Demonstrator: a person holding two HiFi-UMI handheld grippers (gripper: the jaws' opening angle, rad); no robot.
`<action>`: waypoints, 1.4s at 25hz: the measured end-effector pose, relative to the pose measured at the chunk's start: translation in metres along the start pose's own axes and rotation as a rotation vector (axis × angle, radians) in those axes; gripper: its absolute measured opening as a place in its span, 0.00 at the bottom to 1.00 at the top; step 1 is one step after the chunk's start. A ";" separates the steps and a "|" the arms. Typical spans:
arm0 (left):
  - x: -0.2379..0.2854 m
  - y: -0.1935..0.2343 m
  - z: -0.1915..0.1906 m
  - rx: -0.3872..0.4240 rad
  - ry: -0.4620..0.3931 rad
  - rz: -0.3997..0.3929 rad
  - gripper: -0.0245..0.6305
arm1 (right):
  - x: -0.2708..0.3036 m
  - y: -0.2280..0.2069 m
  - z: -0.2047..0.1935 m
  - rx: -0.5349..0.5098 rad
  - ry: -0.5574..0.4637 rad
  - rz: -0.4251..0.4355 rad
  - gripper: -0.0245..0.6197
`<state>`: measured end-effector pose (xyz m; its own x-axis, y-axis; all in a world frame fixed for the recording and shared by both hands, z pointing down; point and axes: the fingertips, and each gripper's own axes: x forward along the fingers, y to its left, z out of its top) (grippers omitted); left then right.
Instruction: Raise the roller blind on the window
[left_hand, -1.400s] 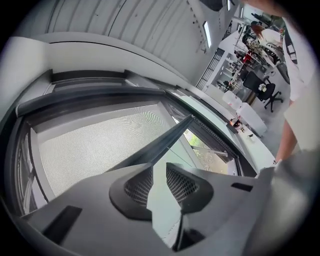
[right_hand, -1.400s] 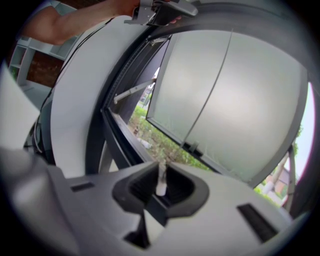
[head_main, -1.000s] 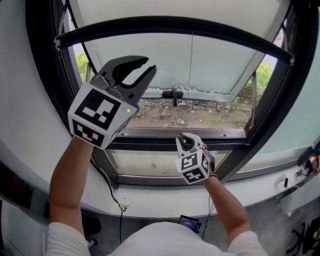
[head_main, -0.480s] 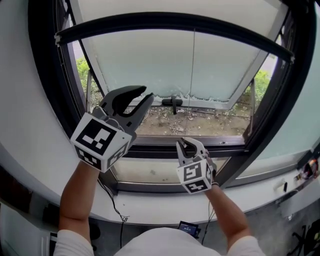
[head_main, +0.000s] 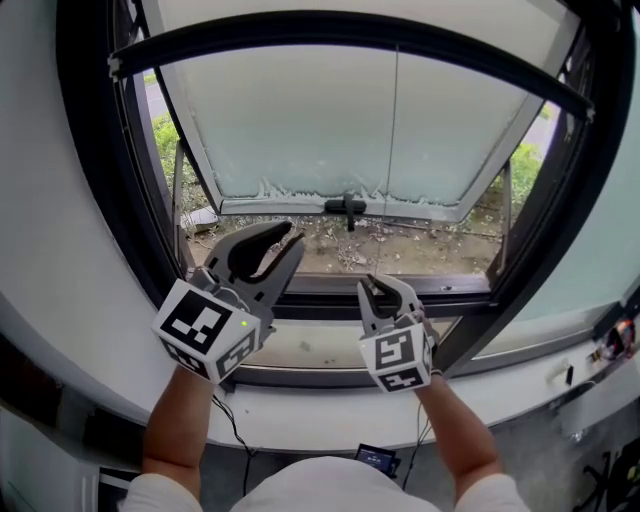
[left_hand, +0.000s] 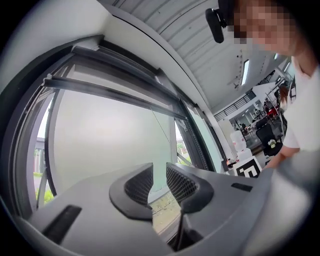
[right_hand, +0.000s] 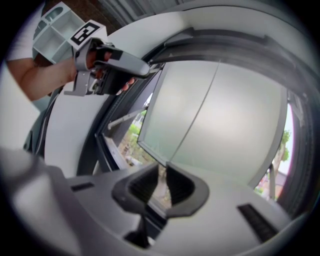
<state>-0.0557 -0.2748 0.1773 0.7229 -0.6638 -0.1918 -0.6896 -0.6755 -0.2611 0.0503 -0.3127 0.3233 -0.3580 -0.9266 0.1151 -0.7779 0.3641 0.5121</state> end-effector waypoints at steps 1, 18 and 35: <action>-0.002 -0.002 -0.003 -0.012 -0.002 -0.001 0.19 | -0.001 -0.001 0.001 0.004 -0.002 -0.001 0.13; -0.028 -0.036 -0.077 -0.190 0.082 -0.007 0.19 | -0.012 -0.015 0.028 0.035 -0.076 -0.028 0.13; -0.032 -0.053 -0.081 -0.205 0.089 -0.038 0.19 | -0.023 -0.028 0.061 0.017 -0.147 -0.054 0.13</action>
<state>-0.0459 -0.2436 0.2737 0.7483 -0.6560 -0.0987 -0.6627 -0.7459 -0.0667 0.0487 -0.2963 0.2541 -0.3860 -0.9217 -0.0388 -0.8063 0.3166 0.4997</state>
